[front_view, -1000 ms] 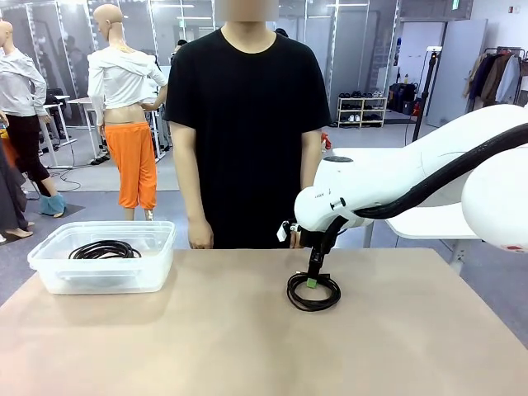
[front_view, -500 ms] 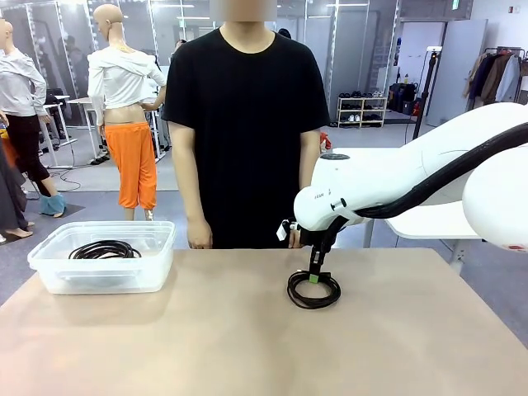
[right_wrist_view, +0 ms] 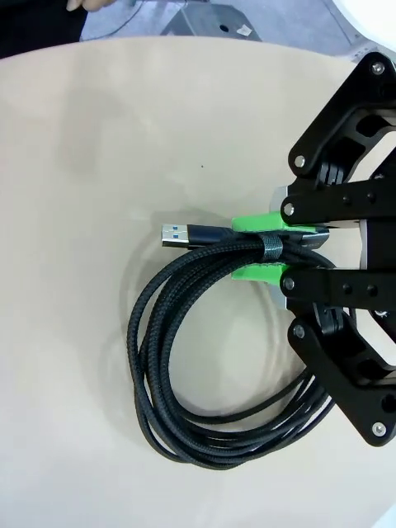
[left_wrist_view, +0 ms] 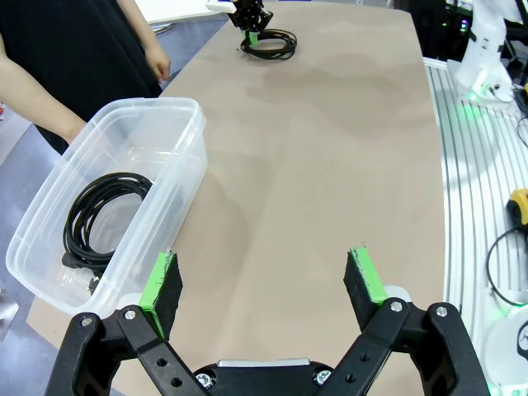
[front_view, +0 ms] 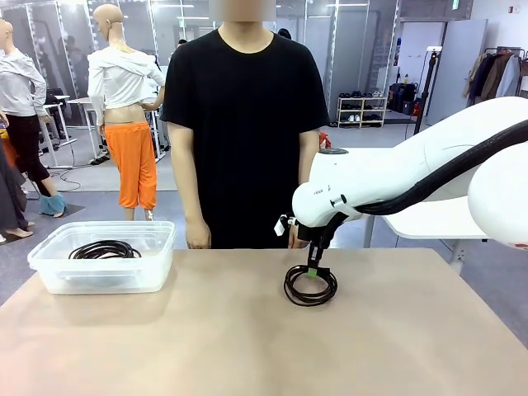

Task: Organize and store the cables.
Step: Place the USB Extension Cable into the Organizing box.

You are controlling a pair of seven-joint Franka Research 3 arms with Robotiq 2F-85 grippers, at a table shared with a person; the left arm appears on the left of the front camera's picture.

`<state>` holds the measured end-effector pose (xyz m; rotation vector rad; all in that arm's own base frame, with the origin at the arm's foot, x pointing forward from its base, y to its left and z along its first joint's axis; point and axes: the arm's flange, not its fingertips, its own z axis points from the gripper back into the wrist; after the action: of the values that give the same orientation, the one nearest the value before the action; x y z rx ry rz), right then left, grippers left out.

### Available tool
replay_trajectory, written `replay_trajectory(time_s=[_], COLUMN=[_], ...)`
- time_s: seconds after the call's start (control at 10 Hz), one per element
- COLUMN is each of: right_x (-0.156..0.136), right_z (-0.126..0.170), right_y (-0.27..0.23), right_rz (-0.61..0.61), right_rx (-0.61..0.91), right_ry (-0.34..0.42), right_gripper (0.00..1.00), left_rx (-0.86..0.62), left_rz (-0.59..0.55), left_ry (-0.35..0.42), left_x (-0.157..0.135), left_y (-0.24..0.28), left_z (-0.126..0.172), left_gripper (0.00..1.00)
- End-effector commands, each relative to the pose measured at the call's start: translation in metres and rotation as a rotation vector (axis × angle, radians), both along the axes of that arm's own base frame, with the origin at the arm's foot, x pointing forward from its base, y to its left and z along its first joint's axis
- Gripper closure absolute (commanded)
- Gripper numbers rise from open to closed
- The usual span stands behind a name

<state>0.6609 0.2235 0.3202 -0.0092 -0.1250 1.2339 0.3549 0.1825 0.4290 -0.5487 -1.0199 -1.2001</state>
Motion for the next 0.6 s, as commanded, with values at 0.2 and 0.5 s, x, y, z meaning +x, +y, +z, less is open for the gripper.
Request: replay_trajectory(time_s=[0.2,0.5], right_x=[-0.020,-0.052], right_z=[0.059,0.100], right_y=[0.012,0.054], right_rz=[0.003,0.171], right_rx=[0.015,0.009], right_ry=[-0.006,0.091], right_gripper=[1.00,1.00], left_rx=[-0.005,-0.005], left_rz=[0.025,0.025], left_ry=[0.001,0.001], left_x=[-0.001,-0.001], left_y=[-0.004,-0.004], left_z=[0.001,0.001], left_gripper=[0.00,0.00])
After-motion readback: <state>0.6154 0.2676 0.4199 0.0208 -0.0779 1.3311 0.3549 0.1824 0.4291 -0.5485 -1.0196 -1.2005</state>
